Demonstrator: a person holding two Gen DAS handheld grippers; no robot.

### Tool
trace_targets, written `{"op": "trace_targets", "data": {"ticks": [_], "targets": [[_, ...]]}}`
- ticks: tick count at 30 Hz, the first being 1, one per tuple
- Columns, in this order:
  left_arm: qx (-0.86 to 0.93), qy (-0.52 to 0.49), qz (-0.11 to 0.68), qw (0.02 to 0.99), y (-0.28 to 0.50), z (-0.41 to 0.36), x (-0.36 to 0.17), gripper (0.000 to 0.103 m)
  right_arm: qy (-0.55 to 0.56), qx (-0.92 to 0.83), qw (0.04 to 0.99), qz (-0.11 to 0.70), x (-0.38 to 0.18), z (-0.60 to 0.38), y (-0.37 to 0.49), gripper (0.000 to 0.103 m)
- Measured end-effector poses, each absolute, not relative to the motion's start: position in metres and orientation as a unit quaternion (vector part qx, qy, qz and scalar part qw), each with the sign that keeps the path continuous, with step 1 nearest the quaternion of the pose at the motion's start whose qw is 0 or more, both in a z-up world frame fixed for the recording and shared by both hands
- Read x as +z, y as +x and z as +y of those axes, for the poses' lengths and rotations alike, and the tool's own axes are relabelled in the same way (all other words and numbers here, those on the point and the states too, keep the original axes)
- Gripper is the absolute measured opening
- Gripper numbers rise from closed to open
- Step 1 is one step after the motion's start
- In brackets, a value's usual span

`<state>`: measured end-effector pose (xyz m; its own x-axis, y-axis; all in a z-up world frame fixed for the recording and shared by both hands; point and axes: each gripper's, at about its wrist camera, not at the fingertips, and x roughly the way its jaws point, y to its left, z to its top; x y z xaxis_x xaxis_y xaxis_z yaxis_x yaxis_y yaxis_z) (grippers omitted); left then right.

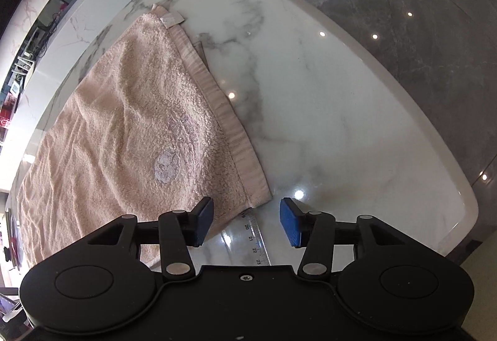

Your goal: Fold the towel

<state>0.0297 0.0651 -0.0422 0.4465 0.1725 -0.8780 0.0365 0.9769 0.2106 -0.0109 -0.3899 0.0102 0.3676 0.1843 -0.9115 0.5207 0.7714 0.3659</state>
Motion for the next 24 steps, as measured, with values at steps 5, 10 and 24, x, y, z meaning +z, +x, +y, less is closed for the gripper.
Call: {"op": "trace_targets", "data": {"ticks": [5, 10, 24], "targets": [[0.041, 0.101, 0.525, 0.844, 0.031, 0.064, -0.044, 0.036, 0.301, -0.109, 0.77, 0.552, 0.012, -0.382, 0.0, 0.032], [0.036, 0.102, 0.524, 0.845, 0.032, 0.07, -0.041, 0.037, 0.271, -0.111, 0.78, 0.553, 0.013, -0.374, 0.004, 0.01], [0.032, 0.105, 0.522, 0.846, 0.031, 0.072, -0.044, 0.038, 0.327, -0.097, 0.773, 0.535, 0.031, -0.358, -0.009, 0.05]]}}
